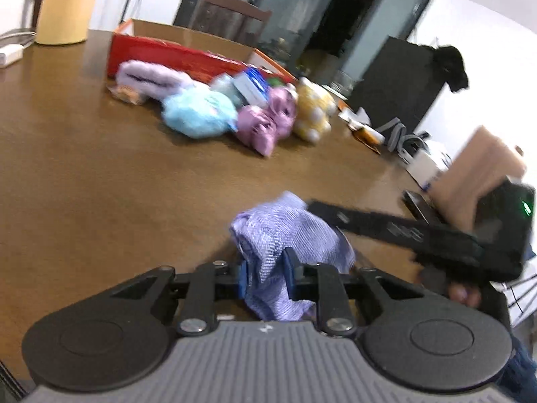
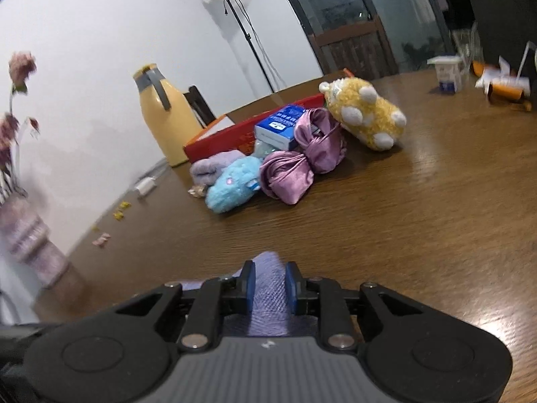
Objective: Organize soft objects
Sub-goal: 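Grasp the lavender knit cloth with the right tool and lift it, then carry the lavender cloth with the right tool and release it in the box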
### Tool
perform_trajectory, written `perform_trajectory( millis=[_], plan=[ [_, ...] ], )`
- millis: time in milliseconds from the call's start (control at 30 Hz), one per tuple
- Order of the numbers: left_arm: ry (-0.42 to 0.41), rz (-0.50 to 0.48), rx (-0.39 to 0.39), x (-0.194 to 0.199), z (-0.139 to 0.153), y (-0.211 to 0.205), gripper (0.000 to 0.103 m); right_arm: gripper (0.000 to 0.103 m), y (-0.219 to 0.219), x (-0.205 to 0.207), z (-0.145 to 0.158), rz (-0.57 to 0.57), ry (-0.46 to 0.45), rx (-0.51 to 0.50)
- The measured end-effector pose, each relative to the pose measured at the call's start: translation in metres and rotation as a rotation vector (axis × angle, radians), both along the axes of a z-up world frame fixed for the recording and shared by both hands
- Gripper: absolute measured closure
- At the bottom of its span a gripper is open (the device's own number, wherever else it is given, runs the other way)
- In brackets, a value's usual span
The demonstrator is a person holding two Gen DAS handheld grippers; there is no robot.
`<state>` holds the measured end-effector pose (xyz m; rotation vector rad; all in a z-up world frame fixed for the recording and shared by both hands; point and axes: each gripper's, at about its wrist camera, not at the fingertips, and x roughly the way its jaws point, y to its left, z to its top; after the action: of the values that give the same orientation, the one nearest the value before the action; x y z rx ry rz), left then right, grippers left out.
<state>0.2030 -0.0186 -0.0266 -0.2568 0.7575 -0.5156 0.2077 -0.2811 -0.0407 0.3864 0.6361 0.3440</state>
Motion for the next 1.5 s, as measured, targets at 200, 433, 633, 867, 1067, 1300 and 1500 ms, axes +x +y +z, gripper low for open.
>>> perform_trajectory(
  millis=[200, 433, 633, 867, 1067, 1300, 1500],
  plan=[
    [-0.003, 0.059, 0.001, 0.011, 0.002, 0.014, 0.074, 0.076, 0.004, -0.001, -0.003, 0.013, 0.004, -0.007],
    [0.016, 0.079, -0.015, 0.009, -0.009, 0.017, 0.085, 0.071, 0.025, -0.003, 0.0, 0.036, -0.04, -0.175],
    [-0.015, 0.045, 0.001, 0.013, -0.007, 0.01, 0.09, 0.097, 0.06, -0.007, 0.004, 0.094, -0.097, -0.396],
    [-0.232, -0.05, -0.083, 0.04, 0.078, 0.015, 0.092, 0.098, 0.023, 0.014, 0.091, 0.114, -0.212, -0.249],
    [-0.336, -0.1, -0.123, 0.148, 0.148, 0.0, 0.092, 0.097, -0.004, 0.112, 0.186, 0.143, -0.296, -0.26],
    [-0.182, -0.029, -0.027, 0.337, 0.136, -0.049, 0.092, 0.097, -0.005, 0.315, 0.175, 0.048, -0.152, -0.418],
    [0.018, 0.045, 0.115, 0.468, 0.061, -0.083, 0.092, 0.097, 0.004, 0.454, 0.099, -0.024, 0.037, -0.504]
  ],
)
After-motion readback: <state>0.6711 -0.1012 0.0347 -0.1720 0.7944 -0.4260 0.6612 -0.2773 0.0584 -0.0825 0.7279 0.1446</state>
